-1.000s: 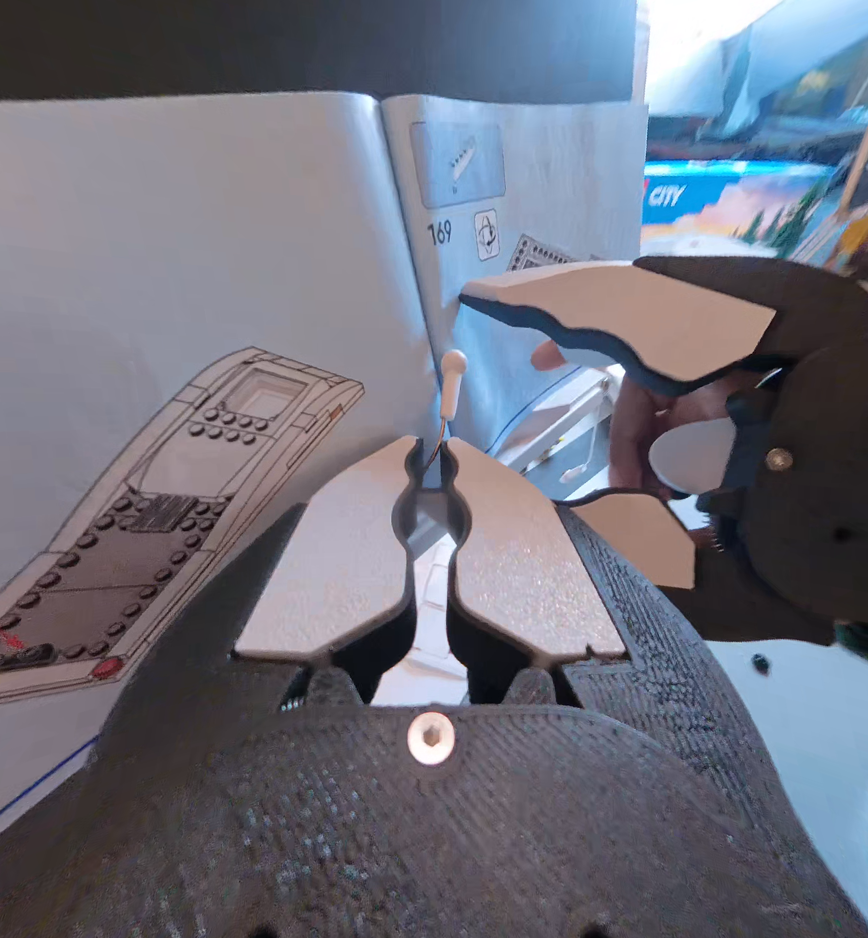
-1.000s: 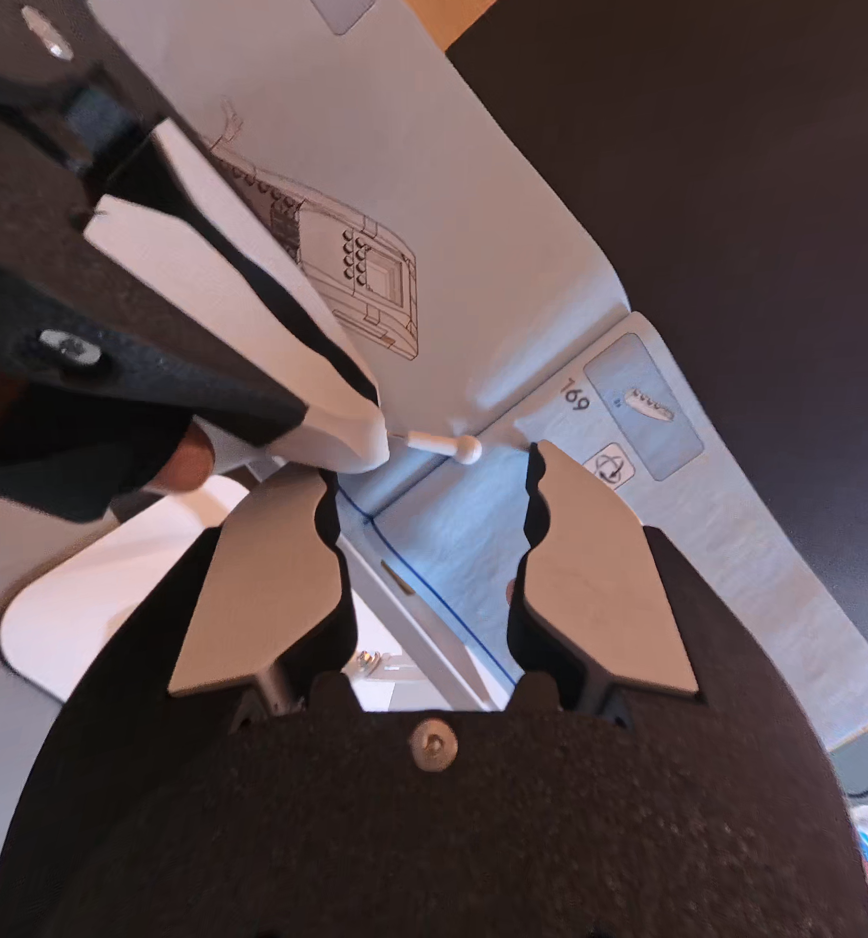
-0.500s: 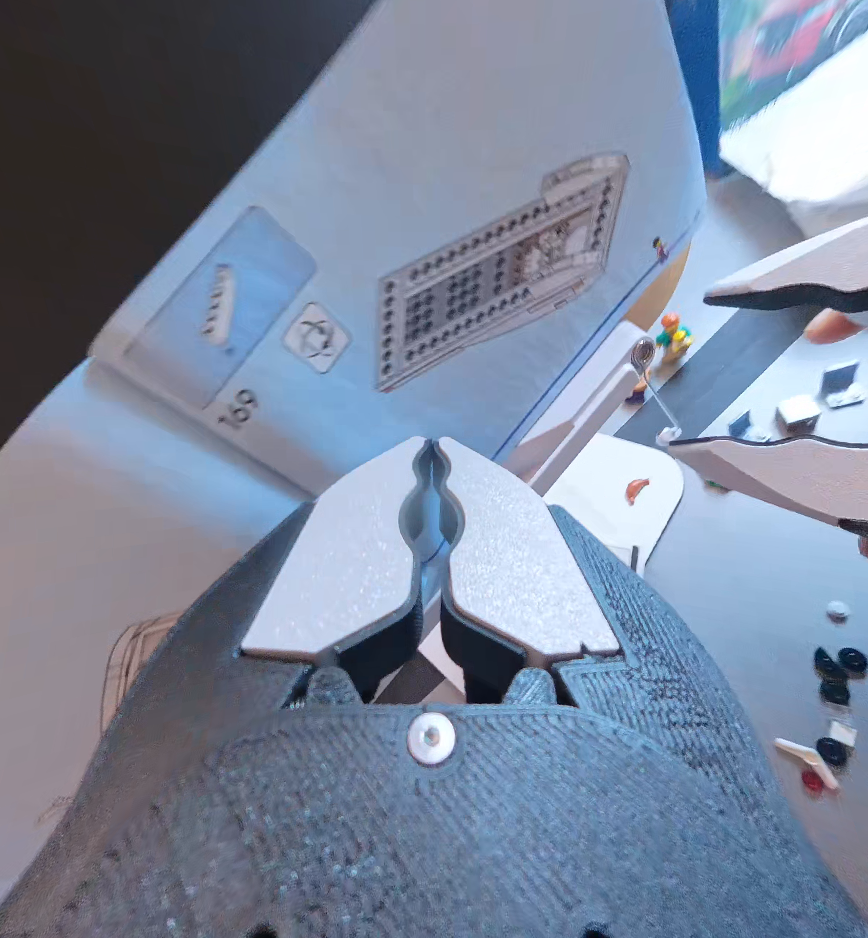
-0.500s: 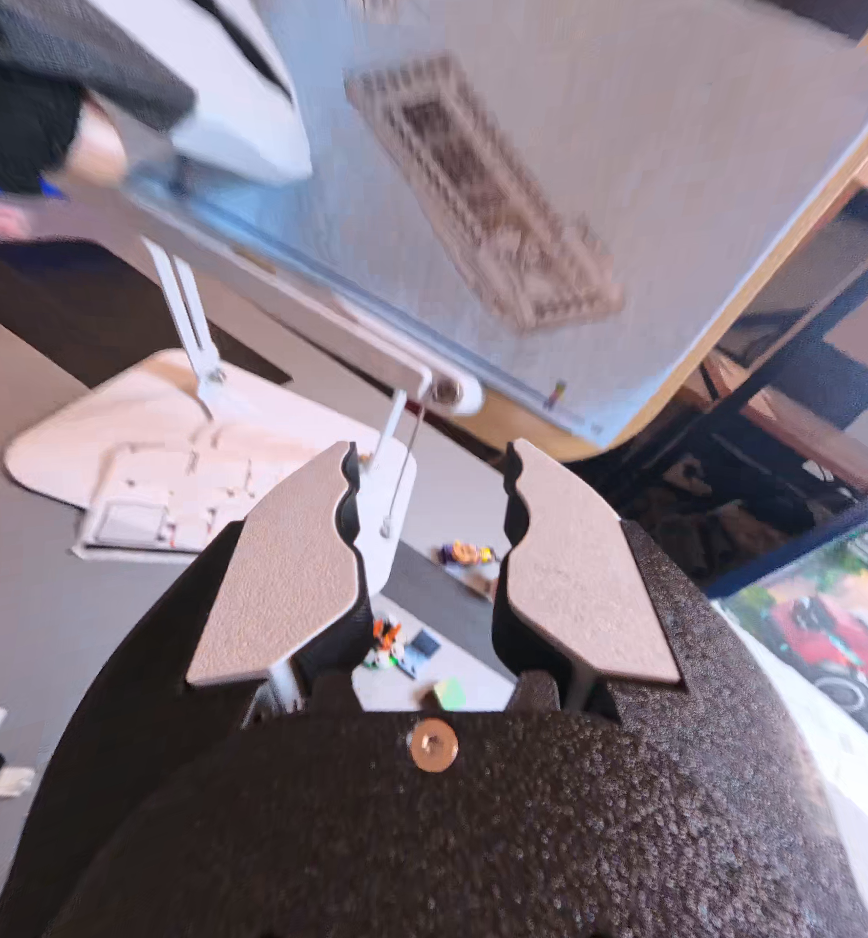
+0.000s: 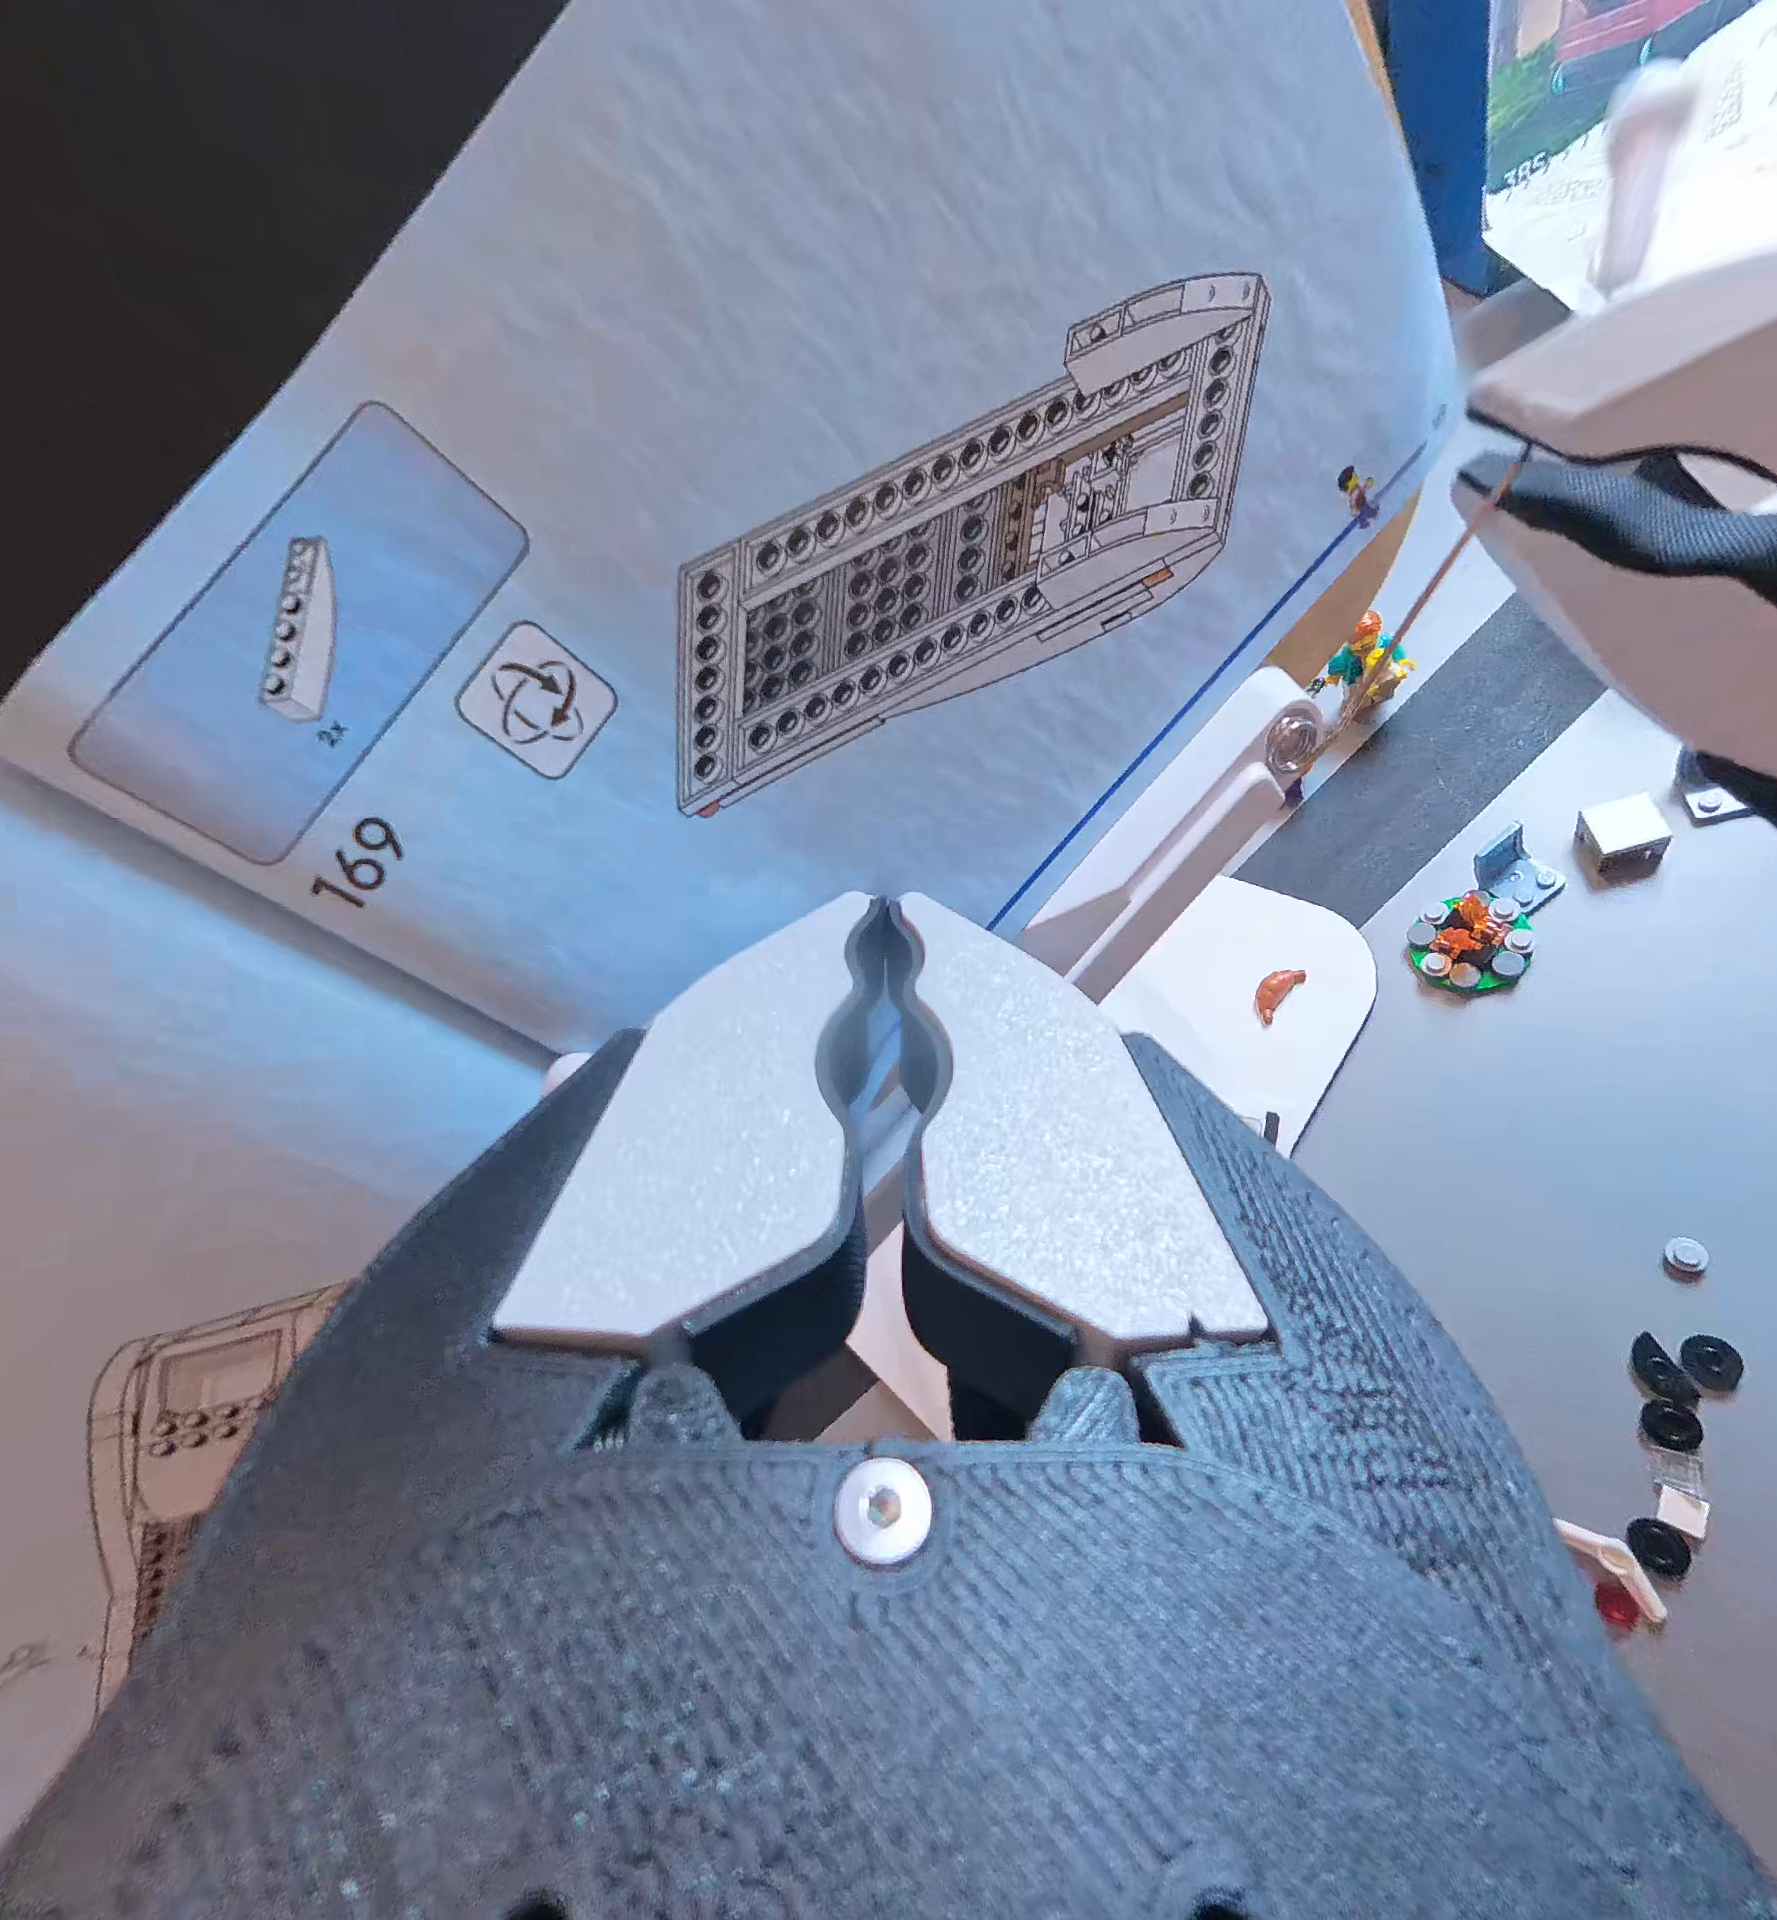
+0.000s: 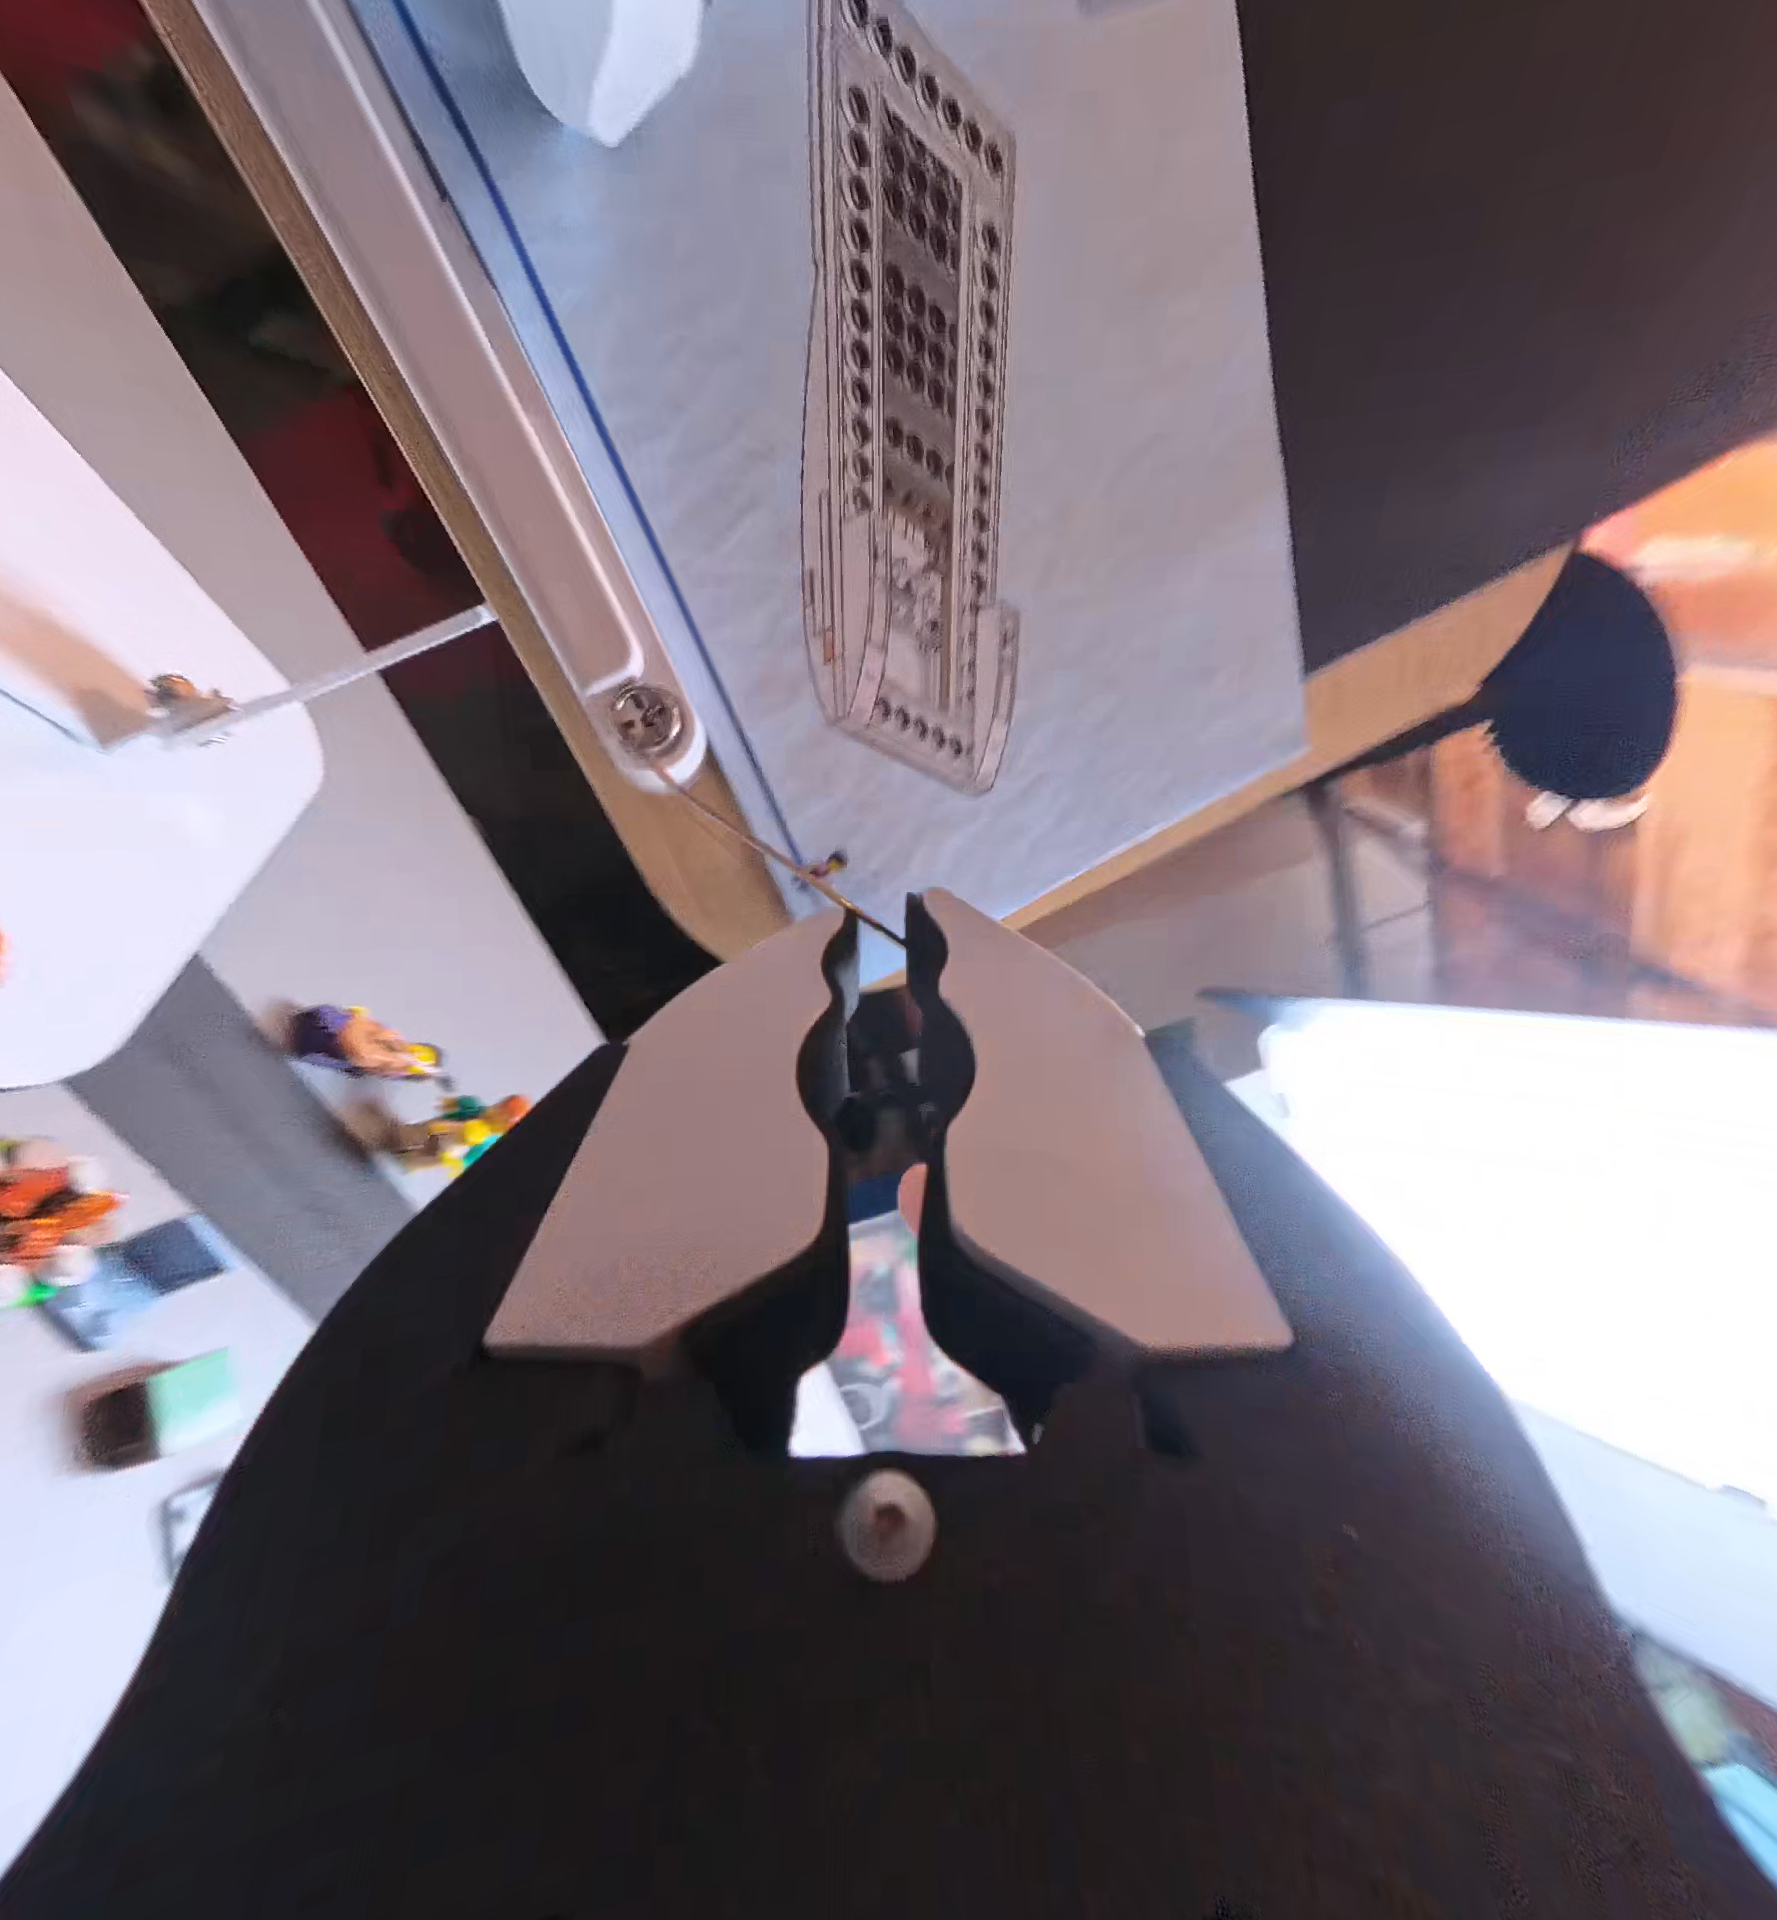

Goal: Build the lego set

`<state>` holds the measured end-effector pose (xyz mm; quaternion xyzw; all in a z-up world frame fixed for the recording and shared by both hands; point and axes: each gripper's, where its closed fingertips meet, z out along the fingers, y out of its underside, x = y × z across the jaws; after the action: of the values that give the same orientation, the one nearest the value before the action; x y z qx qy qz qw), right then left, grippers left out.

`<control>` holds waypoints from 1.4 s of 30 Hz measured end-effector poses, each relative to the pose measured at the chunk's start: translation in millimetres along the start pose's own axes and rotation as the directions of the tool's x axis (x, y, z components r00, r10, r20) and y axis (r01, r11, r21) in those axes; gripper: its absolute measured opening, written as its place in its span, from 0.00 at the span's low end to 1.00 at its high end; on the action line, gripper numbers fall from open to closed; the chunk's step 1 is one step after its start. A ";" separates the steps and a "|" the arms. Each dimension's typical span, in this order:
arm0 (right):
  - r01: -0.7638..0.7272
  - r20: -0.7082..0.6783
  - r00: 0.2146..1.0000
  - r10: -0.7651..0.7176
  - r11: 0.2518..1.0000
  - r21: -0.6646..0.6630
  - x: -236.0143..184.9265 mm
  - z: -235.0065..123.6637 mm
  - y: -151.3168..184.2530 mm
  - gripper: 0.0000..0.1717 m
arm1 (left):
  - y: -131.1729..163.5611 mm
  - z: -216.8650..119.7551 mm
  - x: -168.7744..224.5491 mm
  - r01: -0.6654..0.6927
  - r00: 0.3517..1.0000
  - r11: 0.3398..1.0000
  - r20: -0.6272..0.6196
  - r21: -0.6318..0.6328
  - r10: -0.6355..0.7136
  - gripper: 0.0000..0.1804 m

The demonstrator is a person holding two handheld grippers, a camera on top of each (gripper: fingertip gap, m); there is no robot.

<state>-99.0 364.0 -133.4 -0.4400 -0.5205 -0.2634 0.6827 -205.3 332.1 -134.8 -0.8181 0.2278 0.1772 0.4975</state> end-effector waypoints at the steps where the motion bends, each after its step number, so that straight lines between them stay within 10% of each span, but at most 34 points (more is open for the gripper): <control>1: 0.087 -0.022 0.996 -0.086 0.996 0.018 4.5 2.1 -6.5 0.05 | 0.6 -0.3 -0.7 -0.005 1.000 1.000 0.003 -0.001 0.005 0.00; 5: 0.281 -0.031 0.960 -0.279 0.957 0.069 10.9 12.6 -23.8 0.06 | 1.3 -1.7 -0.6 0.034 0.999 0.999 -0.038 0.018 -0.033 0.00; 12: 0.196 0.072 0.977 -0.202 0.977 0.084 14.0 17.2 -19.6 0.16 | 6.7 0.8 5.6 0.097 0.991 0.994 -0.097 0.054 -0.091 0.00; 18: -0.235 0.222 0.955 0.199 0.961 0.148 18.3 -38.1 -39.4 0.27 | -5.1 -32.4 1.4 0.262 0.964 0.927 -0.129 0.269 -0.234 0.00; 24: -0.689 0.481 0.672 0.563 0.714 0.127 8.4 -136.5 -43.7 0.29 | 26.1 -102.5 -75.6 0.400 0.870 0.773 0.063 0.492 -0.489 0.00; 32: -0.847 0.551 0.465 0.693 0.530 0.049 -19.6 -219.6 4.2 0.22 | 75.1 -133.9 -175.0 0.504 0.719 0.679 0.177 0.534 -0.672 0.00; 42: -0.861 0.522 0.460 0.718 0.504 0.064 -16.8 -223.4 25.0 0.20 | 80.4 -112.8 -195.4 0.505 0.711 0.700 0.217 0.504 -0.669 0.00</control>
<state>23.1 178.7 -173.2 -0.5616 -0.4225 0.2815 0.6534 -405.1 237.3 -42.9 -0.6726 -0.1215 0.1102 0.7216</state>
